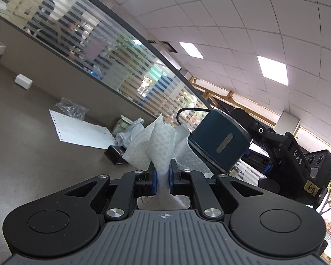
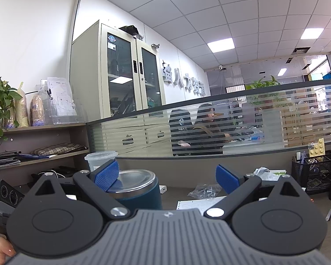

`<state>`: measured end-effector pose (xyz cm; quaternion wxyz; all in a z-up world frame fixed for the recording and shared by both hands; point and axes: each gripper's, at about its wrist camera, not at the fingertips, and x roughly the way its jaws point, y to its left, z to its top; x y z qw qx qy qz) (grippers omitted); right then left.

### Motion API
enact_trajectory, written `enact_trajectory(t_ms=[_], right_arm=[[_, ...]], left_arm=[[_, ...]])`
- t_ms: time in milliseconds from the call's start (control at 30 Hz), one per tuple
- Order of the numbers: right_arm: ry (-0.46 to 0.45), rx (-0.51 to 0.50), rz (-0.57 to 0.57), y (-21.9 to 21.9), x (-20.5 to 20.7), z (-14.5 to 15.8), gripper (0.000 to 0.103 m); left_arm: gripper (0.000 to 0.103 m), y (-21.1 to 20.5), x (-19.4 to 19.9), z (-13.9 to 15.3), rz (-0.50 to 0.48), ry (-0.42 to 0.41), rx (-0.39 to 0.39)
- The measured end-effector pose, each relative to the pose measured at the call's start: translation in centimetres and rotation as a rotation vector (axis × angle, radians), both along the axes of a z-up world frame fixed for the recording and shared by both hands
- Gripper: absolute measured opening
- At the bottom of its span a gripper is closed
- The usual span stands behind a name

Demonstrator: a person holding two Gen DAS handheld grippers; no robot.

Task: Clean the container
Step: 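Lift the blue bottle with the right gripper toward the wipe in the left gripper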

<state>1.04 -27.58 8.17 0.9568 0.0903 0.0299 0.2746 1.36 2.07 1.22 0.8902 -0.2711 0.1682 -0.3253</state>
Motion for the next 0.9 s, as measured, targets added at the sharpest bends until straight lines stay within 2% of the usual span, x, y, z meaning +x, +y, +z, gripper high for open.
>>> enact_trajectory(t_ms=[433,733,900], right_arm=[[0.001,0.0,0.0,0.4,-0.1,0.0,0.097],[0.009,0.01,0.007,0.6,0.1,0.1,0.097],[0.016,0.017,0.006,0.6,0.3,0.0,0.1]], left_arm=[[0.012,-0.1,0.2,-0.5,0.002,0.015,0.014],[0.012,-0.1,0.9,-1.4,0.004,0.058,0.016],[0.012,-0.1,1.4,-1.9,0.006,0.08,0.028]])
